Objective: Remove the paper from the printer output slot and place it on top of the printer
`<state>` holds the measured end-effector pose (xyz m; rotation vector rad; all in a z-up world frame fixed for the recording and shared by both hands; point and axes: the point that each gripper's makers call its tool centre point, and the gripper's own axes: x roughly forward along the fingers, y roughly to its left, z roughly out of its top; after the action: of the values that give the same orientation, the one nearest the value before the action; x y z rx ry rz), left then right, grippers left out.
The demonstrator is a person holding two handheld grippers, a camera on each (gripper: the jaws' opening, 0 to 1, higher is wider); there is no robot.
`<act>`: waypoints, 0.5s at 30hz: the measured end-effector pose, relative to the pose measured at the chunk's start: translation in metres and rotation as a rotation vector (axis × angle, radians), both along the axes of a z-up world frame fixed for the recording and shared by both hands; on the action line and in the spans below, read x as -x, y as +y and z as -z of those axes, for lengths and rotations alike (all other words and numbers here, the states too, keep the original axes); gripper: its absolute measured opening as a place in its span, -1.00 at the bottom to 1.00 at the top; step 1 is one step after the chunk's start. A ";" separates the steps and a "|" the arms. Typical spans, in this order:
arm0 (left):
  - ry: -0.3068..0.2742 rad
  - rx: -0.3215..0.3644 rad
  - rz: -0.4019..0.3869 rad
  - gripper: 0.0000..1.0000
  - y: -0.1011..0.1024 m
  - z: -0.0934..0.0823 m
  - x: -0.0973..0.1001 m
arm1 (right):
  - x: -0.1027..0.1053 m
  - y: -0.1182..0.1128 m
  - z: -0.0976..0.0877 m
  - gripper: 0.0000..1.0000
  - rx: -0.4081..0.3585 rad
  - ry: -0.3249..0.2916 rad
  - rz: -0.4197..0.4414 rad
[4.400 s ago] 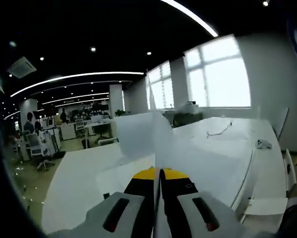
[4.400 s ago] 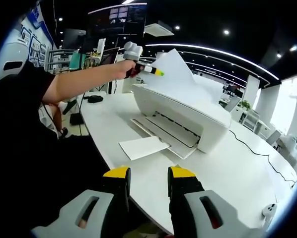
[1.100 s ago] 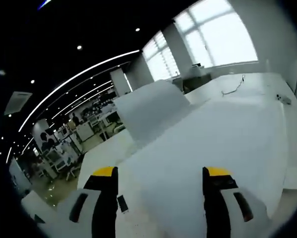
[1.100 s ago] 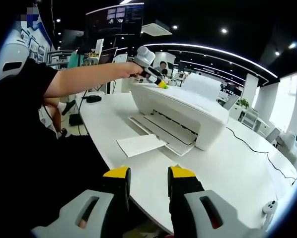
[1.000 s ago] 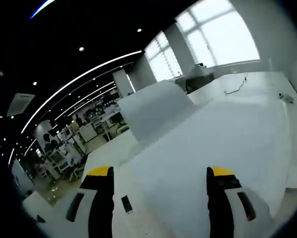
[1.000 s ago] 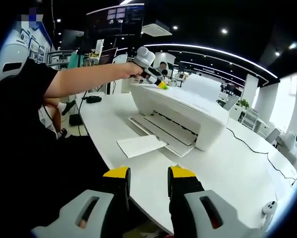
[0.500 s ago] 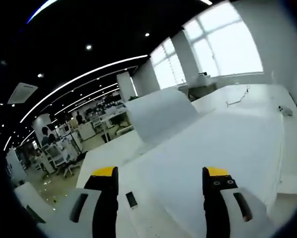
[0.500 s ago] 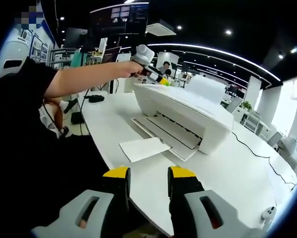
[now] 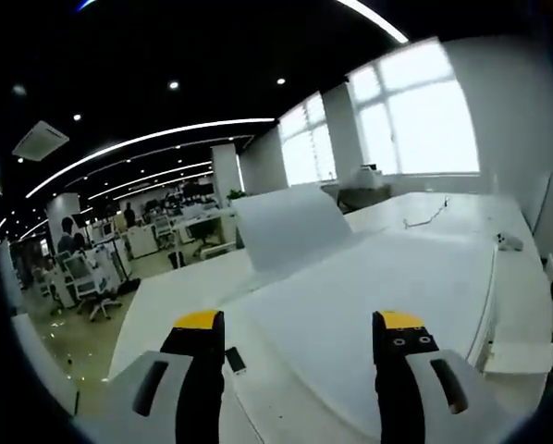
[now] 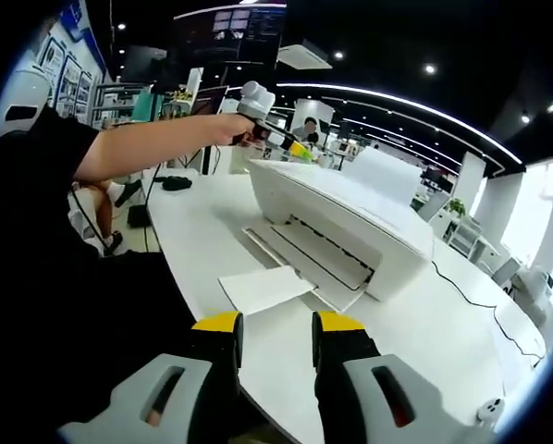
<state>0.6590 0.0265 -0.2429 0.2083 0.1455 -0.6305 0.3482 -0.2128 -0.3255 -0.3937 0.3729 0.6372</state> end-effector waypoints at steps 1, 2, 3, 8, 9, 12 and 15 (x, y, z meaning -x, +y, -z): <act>0.005 0.001 0.001 0.36 0.001 0.001 0.000 | -0.001 0.001 -0.002 -0.49 -0.003 -0.008 0.000; 0.009 0.003 0.002 0.35 0.002 0.001 0.000 | -0.001 0.002 -0.003 -0.49 -0.005 -0.010 -0.001; 0.016 0.005 0.006 0.35 0.003 0.003 0.001 | 0.000 0.004 -0.004 -0.49 -0.004 -0.015 -0.008; 0.027 0.004 0.014 0.35 0.007 0.005 0.000 | 0.001 0.007 -0.002 -0.50 0.006 -0.013 -0.022; 0.027 0.003 0.016 0.34 0.008 0.004 0.000 | 0.001 0.007 -0.001 -0.50 0.005 -0.009 -0.022; 0.025 0.000 0.016 0.34 0.014 0.001 0.001 | 0.002 0.008 -0.004 -0.50 0.003 -0.009 -0.024; 0.036 0.009 0.025 0.35 0.017 0.000 0.004 | 0.003 0.010 -0.006 -0.50 -0.005 -0.010 -0.029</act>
<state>0.6550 0.0439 -0.2428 0.1904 0.1752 -0.6600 0.3454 -0.2031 -0.3193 -0.3979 0.3562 0.6644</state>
